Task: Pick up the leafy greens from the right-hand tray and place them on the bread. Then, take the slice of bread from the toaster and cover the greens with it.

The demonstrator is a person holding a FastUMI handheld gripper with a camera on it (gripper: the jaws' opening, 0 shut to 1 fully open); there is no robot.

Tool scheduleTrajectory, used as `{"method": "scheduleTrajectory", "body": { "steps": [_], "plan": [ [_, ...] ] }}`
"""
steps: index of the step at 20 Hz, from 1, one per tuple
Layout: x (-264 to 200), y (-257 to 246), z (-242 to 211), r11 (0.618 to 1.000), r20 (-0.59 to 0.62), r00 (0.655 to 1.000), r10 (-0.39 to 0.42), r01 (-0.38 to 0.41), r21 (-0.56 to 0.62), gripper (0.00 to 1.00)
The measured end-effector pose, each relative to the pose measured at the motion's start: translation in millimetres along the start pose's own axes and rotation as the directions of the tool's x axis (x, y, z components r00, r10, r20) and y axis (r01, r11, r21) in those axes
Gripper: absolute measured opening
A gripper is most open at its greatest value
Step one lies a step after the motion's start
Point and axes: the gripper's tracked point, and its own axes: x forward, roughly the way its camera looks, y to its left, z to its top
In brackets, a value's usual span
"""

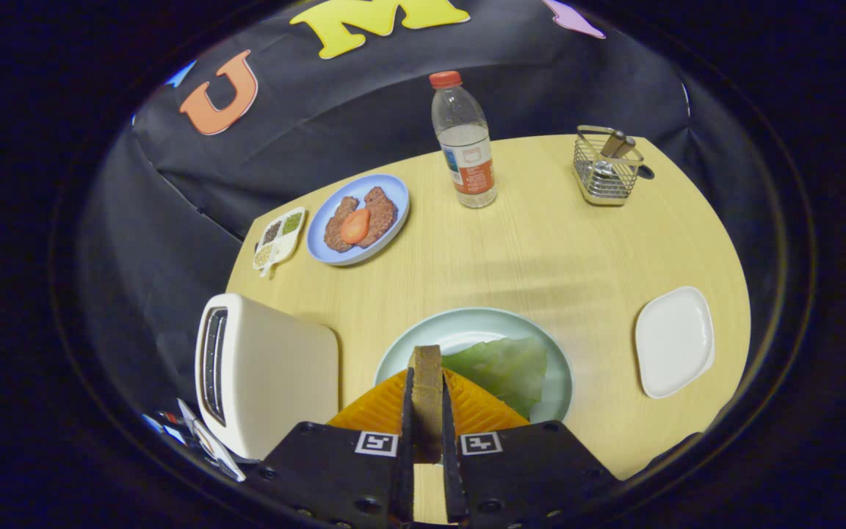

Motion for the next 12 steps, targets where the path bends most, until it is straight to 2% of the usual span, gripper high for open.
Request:
{"method": "scheduleTrajectory", "body": {
  "steps": [4, 6, 9, 11, 12],
  "plan": [
    [8, -19, 1, 0.999, 0.001, 0.999, -0.038, 0.038, -0.018, 0.16],
    [12, -32, 1, 0.998, -0.003, 0.998, -0.057, 0.057, -0.025, 0.24],
    [22, -43, -4, 0.997, -0.017, 0.997, -0.077, 0.076, -0.029, 0.25],
    [26, -49, -5, 0.996, -0.019, 0.996, -0.082, 0.082, -0.035, 0.34],
    [28, -52, -5, 0.996, -0.021, 0.996, -0.086, 0.085, -0.036, 0.34]
  ]
}}
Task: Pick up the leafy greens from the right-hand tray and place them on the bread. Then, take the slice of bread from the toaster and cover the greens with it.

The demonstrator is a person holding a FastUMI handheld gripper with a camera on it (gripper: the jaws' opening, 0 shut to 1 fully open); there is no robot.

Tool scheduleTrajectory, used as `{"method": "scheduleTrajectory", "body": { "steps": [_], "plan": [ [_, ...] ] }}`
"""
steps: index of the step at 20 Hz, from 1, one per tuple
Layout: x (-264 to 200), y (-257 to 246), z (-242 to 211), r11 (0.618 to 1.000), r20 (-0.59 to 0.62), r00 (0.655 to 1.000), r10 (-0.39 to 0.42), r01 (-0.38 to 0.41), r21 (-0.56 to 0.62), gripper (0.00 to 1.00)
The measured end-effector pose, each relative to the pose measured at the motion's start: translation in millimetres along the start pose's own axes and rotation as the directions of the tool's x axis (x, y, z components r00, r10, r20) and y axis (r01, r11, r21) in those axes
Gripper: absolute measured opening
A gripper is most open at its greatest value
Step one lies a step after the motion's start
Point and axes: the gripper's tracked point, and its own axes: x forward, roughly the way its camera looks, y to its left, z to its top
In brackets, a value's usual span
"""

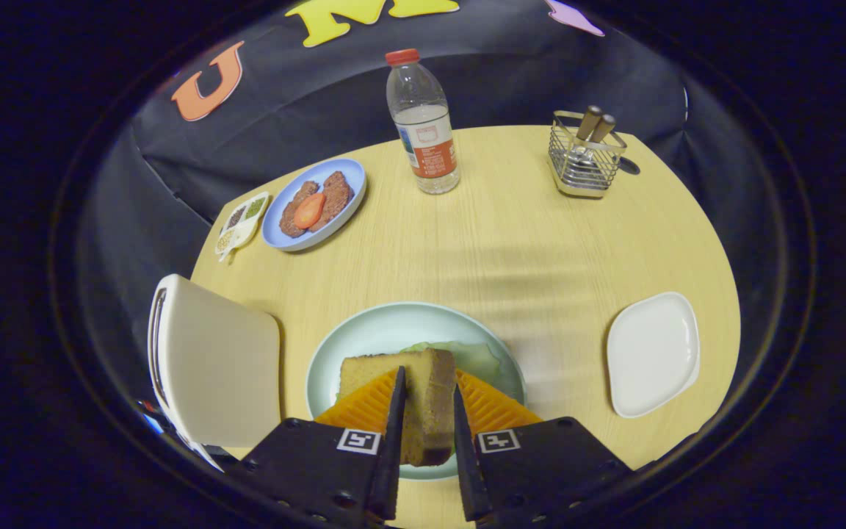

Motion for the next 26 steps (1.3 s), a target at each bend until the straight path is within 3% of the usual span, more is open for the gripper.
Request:
{"method": "scheduleTrajectory", "body": {
  "steps": [3, 8, 10, 14, 20, 24, 26],
  "plan": [
    [3, -1, -2, 0.999, 0.012, 1.000, -0.005, 0.005, -0.035, 0.34],
    [10, -8, 0, 0.995, 0.043, 0.997, -0.056, 0.060, -0.085, 0.45],
    [10, -10, 0, 0.991, 0.048, 0.995, -0.084, 0.089, -0.097, 0.58],
    [2, -11, 1, 0.984, 0.072, 0.990, -0.122, 0.130, -0.118, 0.65],
    [-32, -2, 12, 0.974, 0.164, 0.974, -0.156, 0.179, -0.139, 0.72],
    [-69, 18, 18, 0.982, 0.233, 0.964, -0.126, 0.155, -0.112, 0.77],
    [-95, 25, 26, 0.978, 0.300, 0.945, -0.129, 0.170, -0.117, 0.87]
  ]
}}
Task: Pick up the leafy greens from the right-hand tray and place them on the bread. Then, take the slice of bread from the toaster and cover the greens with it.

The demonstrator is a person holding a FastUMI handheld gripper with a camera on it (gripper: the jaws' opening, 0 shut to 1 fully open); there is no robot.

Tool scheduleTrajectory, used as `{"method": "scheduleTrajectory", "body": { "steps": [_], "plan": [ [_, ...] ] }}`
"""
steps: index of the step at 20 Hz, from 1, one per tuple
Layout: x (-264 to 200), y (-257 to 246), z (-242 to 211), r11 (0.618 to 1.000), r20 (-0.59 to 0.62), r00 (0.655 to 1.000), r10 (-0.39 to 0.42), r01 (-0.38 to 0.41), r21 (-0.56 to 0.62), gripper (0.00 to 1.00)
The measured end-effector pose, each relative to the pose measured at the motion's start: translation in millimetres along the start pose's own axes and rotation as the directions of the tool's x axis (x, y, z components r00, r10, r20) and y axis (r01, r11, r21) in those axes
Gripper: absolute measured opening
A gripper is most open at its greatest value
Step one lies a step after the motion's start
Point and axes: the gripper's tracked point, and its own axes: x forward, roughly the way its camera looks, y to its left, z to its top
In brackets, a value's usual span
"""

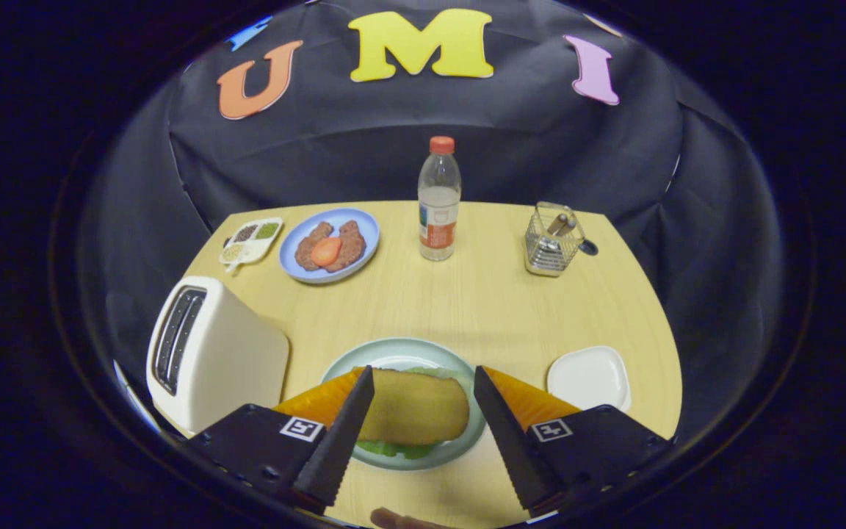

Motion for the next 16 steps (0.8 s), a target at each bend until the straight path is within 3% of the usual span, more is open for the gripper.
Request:
{"method": "scheduleTrajectory", "body": {
  "steps": [7, 9, 12, 16],
  "plan": [
    [-86, 18, 36, 1.000, 0.179, 0.984, -0.012, 0.008, 0.025, 0.91],
    [-117, 25, 53, 1.000, 0.261, 0.965, -0.006, 0.004, 0.010, 0.91],
    [-170, 34, 79, 0.999, 0.405, 0.914, 0.001, 0.012, -0.031, 0.98],
    [-240, 54, 97, 0.999, 0.560, 0.828, 0.033, -0.019, -0.031, 0.96]
  ]
}}
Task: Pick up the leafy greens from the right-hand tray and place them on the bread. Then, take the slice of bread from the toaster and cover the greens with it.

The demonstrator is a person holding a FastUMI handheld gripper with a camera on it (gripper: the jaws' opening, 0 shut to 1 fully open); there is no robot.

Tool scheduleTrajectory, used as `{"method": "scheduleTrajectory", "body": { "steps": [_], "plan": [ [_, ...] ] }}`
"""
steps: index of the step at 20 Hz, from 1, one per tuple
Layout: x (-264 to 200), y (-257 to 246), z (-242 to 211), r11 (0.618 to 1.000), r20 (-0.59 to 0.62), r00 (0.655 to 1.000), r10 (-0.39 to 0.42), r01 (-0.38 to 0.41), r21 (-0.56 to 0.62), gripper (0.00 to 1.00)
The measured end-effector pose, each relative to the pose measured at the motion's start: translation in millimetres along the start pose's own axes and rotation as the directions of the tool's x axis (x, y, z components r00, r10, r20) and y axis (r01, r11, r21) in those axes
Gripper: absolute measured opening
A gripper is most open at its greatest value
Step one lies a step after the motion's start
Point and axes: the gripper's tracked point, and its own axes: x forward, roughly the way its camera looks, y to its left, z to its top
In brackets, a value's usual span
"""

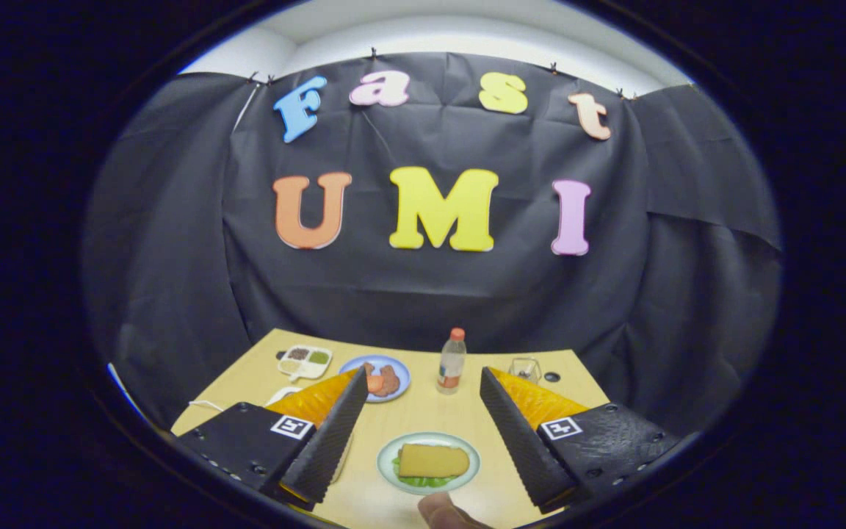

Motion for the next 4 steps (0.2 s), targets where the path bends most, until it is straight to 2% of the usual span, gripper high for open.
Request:
{"method": "scheduleTrajectory", "body": {
  "steps": [4],
  "plan": [
    [-28, 1, 36, 1.000, 0.126, 0.992, -0.016, 0.018, -0.016, 0.96]
  ]
}}
